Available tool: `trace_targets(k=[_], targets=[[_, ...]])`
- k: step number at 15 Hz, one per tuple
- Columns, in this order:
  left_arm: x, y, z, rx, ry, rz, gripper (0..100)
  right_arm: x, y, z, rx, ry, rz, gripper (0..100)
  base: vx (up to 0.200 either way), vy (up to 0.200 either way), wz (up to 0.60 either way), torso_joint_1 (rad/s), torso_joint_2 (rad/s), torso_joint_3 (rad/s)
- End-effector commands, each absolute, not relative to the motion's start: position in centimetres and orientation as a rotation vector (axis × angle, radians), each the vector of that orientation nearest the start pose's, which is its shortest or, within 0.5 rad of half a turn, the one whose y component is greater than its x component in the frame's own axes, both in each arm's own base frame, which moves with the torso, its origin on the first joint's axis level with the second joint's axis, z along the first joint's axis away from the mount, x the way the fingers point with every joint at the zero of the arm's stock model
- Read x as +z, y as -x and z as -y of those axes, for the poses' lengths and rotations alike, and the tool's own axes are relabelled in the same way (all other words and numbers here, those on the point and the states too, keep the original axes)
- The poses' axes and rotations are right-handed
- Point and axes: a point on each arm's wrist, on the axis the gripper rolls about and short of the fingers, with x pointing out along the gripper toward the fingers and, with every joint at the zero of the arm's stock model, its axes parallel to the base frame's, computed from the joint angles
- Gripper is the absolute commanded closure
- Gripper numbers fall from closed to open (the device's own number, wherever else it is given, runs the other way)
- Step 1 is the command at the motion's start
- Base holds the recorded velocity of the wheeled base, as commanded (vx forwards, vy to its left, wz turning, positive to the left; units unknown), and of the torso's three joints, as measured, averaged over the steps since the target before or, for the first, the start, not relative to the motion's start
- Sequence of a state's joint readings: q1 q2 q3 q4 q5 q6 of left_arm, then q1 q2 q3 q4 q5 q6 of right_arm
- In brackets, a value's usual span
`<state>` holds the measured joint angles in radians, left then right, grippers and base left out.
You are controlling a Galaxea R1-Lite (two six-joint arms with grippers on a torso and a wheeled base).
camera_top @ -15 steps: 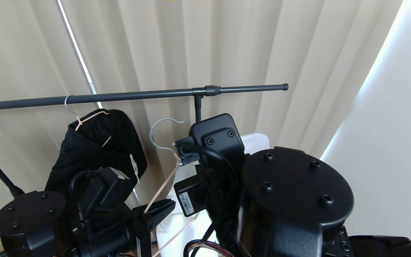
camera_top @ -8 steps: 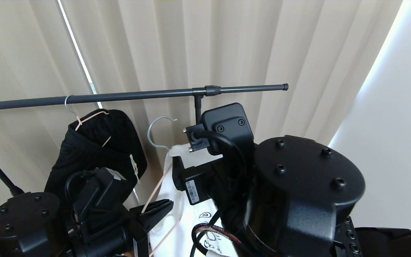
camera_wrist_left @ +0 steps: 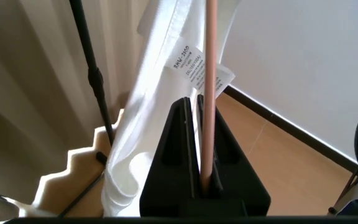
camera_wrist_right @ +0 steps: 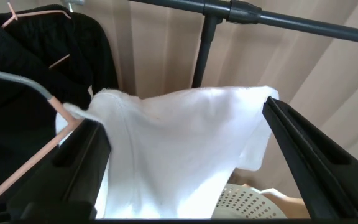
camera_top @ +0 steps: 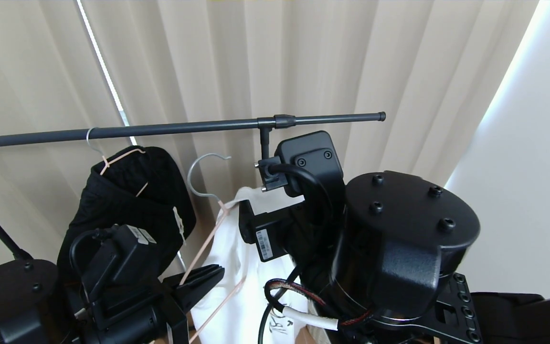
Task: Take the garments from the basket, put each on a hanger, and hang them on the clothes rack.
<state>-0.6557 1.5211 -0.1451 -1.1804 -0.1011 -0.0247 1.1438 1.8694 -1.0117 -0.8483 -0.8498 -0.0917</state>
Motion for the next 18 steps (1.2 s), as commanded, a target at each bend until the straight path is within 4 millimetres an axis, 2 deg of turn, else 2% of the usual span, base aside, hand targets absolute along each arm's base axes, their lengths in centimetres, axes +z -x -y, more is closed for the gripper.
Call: trace_targets(k=[1, 13, 18], targets=[[12.1, -14.9, 11.9, -0.756, -0.041, -0.206, 100, 20.2, -16.3, -31.7, 0.295, 0.100, 0.008, 0, 0.000, 0.000, 0.00, 0.000, 0.00, 0.000], [12.8, -15.4, 11.5, -0.728, -0.017, -0.127, 100, 19.9, -15.9, -31.5, 0.300, 0.113, 0.000, 0, 0.000, 0.000, 0.00, 0.000, 0.00, 0.000], [12.9, -15.7, 11.2, -0.710, -0.013, -0.120, 100, 18.5, -14.2, -30.1, 0.414, 0.221, -0.024, 0, 0.000, 0.000, 0.00, 0.000, 0.00, 0.000]])
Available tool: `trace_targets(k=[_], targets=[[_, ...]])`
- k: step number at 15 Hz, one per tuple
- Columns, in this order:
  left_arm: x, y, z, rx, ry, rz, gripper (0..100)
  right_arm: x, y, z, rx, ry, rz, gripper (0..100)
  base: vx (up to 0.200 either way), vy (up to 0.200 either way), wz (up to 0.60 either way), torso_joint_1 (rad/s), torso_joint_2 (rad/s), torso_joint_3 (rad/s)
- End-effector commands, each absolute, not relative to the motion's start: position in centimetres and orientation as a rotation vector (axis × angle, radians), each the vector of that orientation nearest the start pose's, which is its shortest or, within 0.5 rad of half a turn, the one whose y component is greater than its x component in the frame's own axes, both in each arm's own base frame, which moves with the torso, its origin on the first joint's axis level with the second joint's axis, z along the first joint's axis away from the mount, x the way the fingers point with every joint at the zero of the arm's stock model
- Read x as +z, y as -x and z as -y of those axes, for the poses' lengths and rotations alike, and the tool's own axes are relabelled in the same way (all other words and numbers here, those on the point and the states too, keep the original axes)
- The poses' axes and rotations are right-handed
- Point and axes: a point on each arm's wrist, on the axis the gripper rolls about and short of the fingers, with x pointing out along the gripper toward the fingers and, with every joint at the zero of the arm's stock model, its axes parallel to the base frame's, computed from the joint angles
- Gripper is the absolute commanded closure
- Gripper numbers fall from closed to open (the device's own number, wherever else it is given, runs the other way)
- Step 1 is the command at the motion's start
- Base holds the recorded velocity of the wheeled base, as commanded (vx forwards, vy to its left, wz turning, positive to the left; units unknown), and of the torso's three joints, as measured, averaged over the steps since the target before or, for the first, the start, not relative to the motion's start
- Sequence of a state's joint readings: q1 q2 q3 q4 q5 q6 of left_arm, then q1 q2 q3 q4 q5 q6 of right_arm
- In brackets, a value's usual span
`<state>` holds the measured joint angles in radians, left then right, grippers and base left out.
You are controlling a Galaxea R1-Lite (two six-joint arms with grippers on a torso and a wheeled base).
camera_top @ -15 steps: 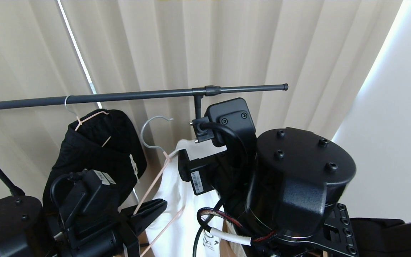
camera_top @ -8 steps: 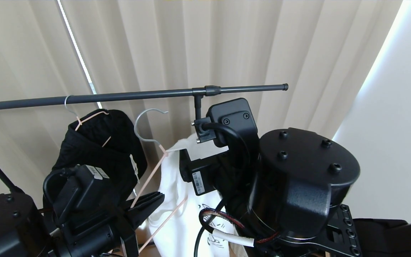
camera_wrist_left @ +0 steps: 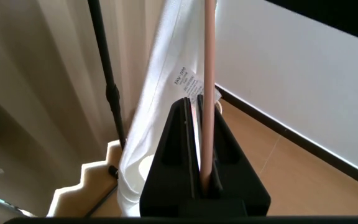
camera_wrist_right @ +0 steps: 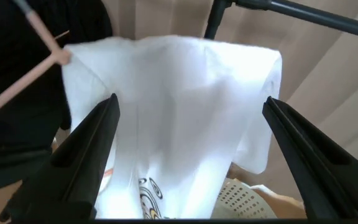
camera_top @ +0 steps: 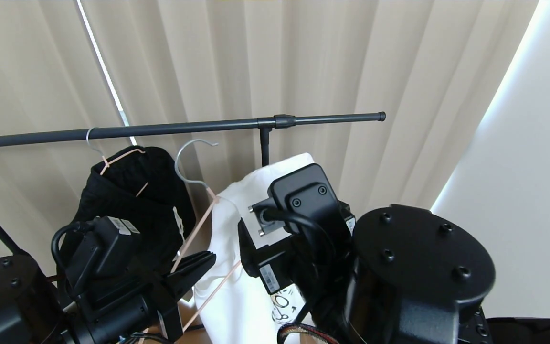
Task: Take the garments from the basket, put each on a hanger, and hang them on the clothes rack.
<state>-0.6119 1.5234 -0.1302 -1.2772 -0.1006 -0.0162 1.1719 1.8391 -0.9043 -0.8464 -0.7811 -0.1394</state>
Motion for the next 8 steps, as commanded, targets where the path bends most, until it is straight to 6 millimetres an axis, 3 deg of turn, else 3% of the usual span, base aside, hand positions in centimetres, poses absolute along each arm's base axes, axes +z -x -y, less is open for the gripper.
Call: trace_targets(k=[1, 4, 5, 8], targets=[[13.2, -15.8, 11.1, -0.703, -0.014, -0.104, 100, 18.3, -13.6, -29.1, 0.482, 0.255, -0.028, 0, 0.000, 0.000, 0.00, 0.000, 0.00, 0.000], [13.4, -16.2, 10.3, -0.757, -0.006, -0.099, 100, 19.3, -13.0, -27.2, 0.600, 0.259, -0.008, 0, 0.000, 0.000, 0.00, 0.000, 0.00, 0.000], [13.7, -16.9, 9.3, -0.776, -0.001, -0.084, 100, 19.8, -14.2, -25.2, 0.625, 0.264, -0.004, 0, 0.000, 0.000, 0.00, 0.000, 0.00, 0.000], [13.9, -19.2, 6.8, -0.878, -0.089, -0.025, 100, 20.9, -15.1, -22.5, 0.731, 0.287, -0.027, 0, 0.000, 0.000, 0.00, 0.000, 0.00, 0.000]])
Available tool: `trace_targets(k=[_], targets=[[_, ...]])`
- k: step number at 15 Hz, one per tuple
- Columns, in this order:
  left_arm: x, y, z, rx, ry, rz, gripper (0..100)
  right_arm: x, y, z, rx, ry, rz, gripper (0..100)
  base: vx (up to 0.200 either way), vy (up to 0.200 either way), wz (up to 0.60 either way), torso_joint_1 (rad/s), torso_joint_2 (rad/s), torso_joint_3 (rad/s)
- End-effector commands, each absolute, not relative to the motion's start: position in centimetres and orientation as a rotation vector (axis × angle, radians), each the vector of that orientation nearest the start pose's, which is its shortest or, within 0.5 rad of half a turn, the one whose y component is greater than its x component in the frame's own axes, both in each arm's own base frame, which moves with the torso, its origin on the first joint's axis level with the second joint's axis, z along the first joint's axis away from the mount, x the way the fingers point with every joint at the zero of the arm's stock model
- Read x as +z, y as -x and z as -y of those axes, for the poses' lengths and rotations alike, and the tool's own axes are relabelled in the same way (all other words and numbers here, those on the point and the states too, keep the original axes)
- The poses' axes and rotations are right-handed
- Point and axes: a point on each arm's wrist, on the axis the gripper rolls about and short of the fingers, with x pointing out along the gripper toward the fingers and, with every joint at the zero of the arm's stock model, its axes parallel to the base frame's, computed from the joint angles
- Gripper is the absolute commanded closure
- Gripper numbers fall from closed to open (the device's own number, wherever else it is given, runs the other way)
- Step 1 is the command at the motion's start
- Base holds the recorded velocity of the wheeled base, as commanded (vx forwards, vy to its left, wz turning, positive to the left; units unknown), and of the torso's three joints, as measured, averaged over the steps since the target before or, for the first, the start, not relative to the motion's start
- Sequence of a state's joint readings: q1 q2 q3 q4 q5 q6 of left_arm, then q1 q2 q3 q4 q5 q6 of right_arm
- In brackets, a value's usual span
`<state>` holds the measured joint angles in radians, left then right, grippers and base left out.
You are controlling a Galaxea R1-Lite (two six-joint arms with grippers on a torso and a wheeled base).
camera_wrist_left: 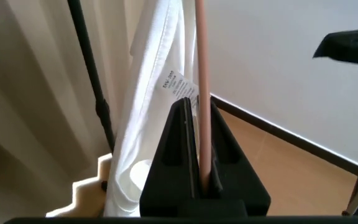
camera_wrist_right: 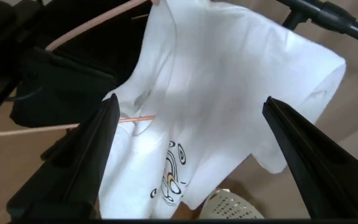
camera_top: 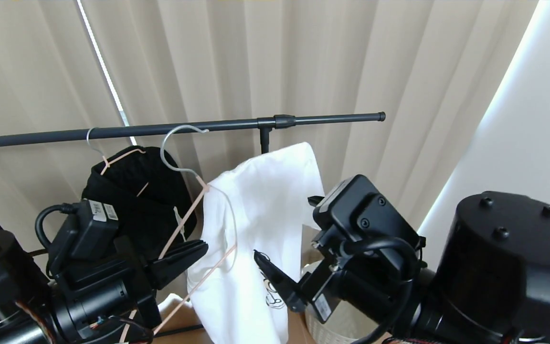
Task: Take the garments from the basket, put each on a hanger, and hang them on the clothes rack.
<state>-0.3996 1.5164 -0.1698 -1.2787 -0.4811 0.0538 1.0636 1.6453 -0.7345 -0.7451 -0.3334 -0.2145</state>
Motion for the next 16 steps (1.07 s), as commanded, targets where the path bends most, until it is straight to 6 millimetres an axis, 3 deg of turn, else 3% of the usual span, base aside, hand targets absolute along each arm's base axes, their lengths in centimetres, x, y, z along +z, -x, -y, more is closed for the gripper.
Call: trace_targets(k=[1, 5, 7, 12, 16], targets=[[13.7, -19.7, 6.0, -0.924, -0.107, -0.017, 100, 21.1, -15.5, -21.8, 0.765, 0.310, -0.047, 0, 0.000, 0.000, 0.00, 0.000, 0.00, 0.000], [12.8, -20.9, 2.9, -1.057, -0.188, 0.026, 100, 22.4, -18.1, -19.0, 0.878, 0.443, -0.118, 0, 0.000, 0.000, 0.00, 0.000, 0.00, 0.000], [12.6, -20.8, 2.8, -1.078, -0.200, 0.032, 100, 23.1, -18.7, -18.4, 0.947, 0.493, -0.162, 0, 0.000, 0.000, 0.00, 0.000, 0.00, 0.000], [11.8, -19.9, 3.9, -1.142, -0.249, 0.043, 100, 26.9, -18.6, -16.6, 1.158, 0.610, -0.278, 0, 0.000, 0.000, 0.00, 0.000, 0.00, 0.000], [11.3, -19.0, 4.9, -1.201, -0.240, 0.027, 100, 27.2, -20.0, -16.0, 1.323, 0.734, -0.425, 0, 0.000, 0.000, 0.00, 0.000, 0.00, 0.000]])
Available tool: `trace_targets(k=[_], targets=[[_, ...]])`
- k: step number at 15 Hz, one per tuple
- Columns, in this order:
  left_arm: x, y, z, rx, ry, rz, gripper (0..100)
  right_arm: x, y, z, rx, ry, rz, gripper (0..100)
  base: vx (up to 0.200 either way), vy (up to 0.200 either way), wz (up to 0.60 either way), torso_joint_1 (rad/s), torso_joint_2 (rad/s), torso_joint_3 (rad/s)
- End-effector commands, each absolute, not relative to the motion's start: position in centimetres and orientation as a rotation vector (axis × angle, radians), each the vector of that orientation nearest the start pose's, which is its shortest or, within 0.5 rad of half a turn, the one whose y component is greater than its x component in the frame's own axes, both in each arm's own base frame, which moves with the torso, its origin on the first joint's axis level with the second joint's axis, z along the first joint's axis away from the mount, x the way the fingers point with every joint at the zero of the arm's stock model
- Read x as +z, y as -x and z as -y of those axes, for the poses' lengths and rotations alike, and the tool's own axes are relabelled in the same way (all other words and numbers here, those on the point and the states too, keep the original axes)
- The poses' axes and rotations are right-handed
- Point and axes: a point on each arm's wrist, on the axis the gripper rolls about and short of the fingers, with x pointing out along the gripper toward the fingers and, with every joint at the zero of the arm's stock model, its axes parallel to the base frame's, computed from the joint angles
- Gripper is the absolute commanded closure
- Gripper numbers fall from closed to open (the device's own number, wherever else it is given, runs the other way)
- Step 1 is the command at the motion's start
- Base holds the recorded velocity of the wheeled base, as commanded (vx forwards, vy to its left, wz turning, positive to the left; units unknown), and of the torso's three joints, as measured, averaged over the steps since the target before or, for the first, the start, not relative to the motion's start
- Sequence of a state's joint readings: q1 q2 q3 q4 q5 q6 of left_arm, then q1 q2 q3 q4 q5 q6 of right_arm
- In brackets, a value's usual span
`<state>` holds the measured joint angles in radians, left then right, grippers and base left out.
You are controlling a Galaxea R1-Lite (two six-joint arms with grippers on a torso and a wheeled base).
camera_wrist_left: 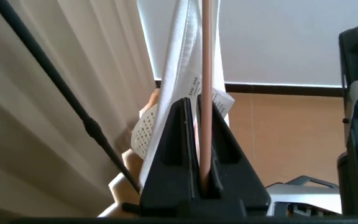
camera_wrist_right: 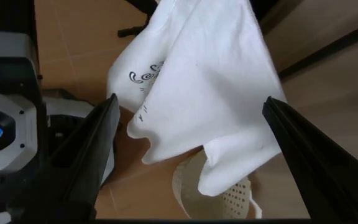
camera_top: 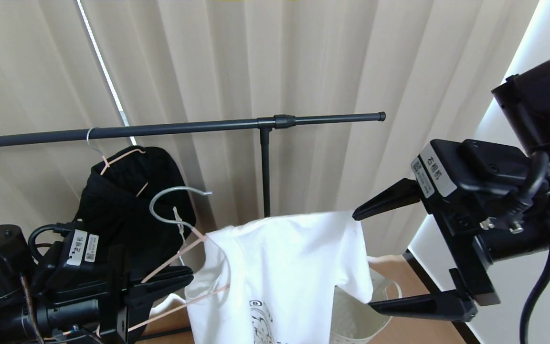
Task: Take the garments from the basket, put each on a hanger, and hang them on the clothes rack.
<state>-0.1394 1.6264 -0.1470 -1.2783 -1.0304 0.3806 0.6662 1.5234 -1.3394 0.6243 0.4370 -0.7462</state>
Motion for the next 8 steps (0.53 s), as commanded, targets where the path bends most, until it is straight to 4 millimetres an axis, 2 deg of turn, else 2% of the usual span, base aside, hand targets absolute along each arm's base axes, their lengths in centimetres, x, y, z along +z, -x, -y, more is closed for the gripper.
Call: trace_targets(k=[1, 4, 8], targets=[[11.2, -18.8, 5.3, -1.218, -0.238, 0.023, 100, 27.1, -20.3, -16.3, 1.351, 0.734, -0.429, 0, 0.000, 0.000, 0.00, 0.000, 0.00, 0.000], [11.1, -18.0, 5.9, -1.259, -0.236, 0.023, 100, 26.1, -22.1, -17.8, 1.386, 0.728, -0.456, 0, 0.000, 0.000, 0.00, 0.000, 0.00, 0.000], [10.9, -17.8, 6.2, -1.277, -0.234, 0.017, 100, 25.0, -23.4, -19.2, 1.409, 0.729, -0.497, 0, 0.000, 0.000, 0.00, 0.000, 0.00, 0.000]])
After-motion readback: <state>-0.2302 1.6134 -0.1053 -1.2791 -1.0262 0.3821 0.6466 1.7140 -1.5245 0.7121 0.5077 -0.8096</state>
